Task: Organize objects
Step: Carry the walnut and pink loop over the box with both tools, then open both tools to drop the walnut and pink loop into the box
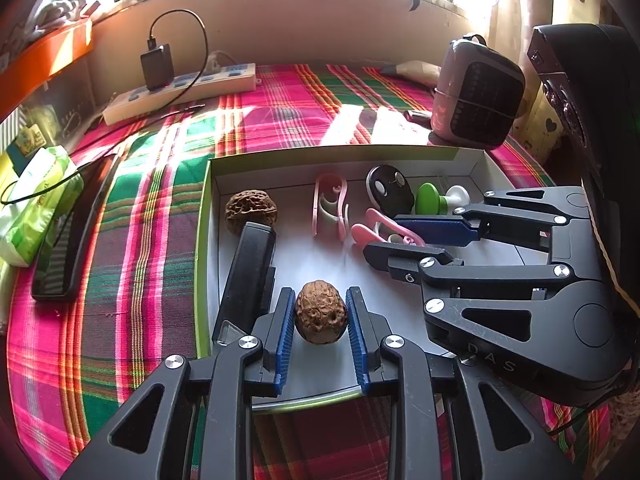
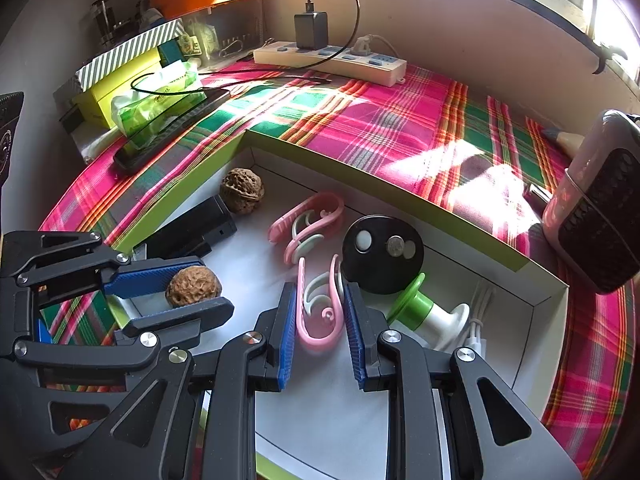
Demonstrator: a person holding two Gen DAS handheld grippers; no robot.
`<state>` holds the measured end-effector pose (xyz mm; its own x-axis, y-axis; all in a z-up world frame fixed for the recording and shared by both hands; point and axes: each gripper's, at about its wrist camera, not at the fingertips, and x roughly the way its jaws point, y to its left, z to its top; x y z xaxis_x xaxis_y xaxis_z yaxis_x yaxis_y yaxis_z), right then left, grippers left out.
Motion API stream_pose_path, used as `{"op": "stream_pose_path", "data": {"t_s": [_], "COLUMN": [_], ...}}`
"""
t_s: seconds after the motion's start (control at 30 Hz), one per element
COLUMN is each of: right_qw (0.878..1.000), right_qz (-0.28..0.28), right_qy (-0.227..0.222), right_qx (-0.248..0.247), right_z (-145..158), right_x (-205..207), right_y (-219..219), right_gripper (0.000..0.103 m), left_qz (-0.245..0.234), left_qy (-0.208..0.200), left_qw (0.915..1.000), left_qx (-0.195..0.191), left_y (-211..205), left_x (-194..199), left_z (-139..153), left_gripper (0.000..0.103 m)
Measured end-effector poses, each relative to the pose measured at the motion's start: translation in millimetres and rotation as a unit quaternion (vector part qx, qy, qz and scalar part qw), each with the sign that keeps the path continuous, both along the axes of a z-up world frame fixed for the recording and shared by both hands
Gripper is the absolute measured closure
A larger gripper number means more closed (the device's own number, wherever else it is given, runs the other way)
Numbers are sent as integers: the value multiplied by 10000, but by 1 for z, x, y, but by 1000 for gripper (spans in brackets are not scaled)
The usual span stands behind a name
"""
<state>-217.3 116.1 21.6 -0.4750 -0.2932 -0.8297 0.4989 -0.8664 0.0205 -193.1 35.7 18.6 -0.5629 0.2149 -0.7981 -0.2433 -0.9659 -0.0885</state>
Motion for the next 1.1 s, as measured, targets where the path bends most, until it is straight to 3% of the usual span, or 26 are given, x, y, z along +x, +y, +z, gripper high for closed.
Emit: {"op": "stream_pose_path", "data": {"t_s": [0.8, 0.93, 1.1], "right_qw": [9999, 9997, 9997], "right_qz": [-9, -71, -59], "right_qy": [-43, -44, -7], "right_qx": [-155, -210, -224], "right_z": [1, 2, 5], "right_x": [8, 9, 14], "right_y": [3, 6, 7], "right_gripper": [78, 71, 70], "left_qz": [88, 76, 98], "left_qy": [17, 40, 58], "left_qw": [9999, 10000, 9999], "left_qx": [48, 48, 59], "left_y": [-2, -3, -4], "left_x": [6, 10, 15], "left_z": [2, 4, 6], "left_gripper": [78, 76, 74]}}
